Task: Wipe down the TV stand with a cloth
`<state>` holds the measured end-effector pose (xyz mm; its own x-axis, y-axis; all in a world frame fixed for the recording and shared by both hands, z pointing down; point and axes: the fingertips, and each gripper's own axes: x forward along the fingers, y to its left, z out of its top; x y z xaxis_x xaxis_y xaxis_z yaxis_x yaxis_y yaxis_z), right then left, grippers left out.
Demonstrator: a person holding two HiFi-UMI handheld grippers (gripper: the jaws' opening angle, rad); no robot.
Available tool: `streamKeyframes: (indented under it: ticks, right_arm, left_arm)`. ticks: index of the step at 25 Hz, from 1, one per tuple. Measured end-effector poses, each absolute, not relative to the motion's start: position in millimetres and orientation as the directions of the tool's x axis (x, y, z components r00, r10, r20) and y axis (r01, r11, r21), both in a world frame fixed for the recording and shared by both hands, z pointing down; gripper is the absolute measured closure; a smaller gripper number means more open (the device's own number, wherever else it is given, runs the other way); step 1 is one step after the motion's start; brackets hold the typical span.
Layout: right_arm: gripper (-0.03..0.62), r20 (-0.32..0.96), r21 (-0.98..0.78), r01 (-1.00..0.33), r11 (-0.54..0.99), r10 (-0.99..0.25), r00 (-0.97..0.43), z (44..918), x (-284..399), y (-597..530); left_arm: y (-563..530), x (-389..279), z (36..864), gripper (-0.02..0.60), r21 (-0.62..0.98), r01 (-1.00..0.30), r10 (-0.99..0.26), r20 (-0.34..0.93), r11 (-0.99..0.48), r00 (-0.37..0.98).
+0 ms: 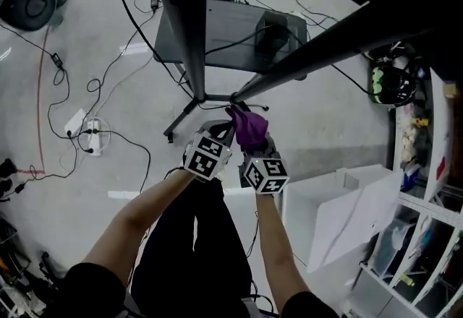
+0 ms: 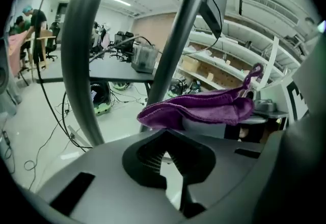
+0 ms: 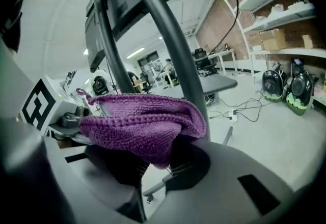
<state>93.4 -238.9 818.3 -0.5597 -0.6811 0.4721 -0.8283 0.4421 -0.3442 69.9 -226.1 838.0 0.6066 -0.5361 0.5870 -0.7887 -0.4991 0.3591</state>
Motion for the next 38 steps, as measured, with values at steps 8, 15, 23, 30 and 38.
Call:
streamKeyframes:
  ticks: [8,15,23,30,38]
  right_arm:
    - [0.53,0.37,-0.378,-0.825,0.42,-0.749,-0.55,696,94,-248]
    - [0.53,0.322,-0.441,-0.824,0.356,-0.794,-0.515,603,116,-244]
    - [0.53,0.183,-0.447,-0.778,0.442,-0.806,-0.563,496,112,-219]
    - [0.53,0.089,-0.302,-0.781,0.547,-0.799,-0.594,404,103,-194]
    - [0.53,0.002,-0.35,-0.702,0.62,-0.749,-0.662,372,87,-168]
  left_arm:
    - [-227,54,724,0.575,0.412,-0.819,-0.652,0.501,-0.399,0.57]
    - [-229,56,644,0.575,0.356,-0.842,-0.722,0.439,-0.406,0.534]
    - [-209,57,542,0.575,0.336,-0.81,-0.756,0.309,-0.481,0.577]
    - [-201,19,455,0.575,0.294,-0.833,-0.822,0.201,-0.469,0.533]
    - [-184,2,396,0.575,0.207,-0.83,-0.828,0.122,-0.518,0.547]
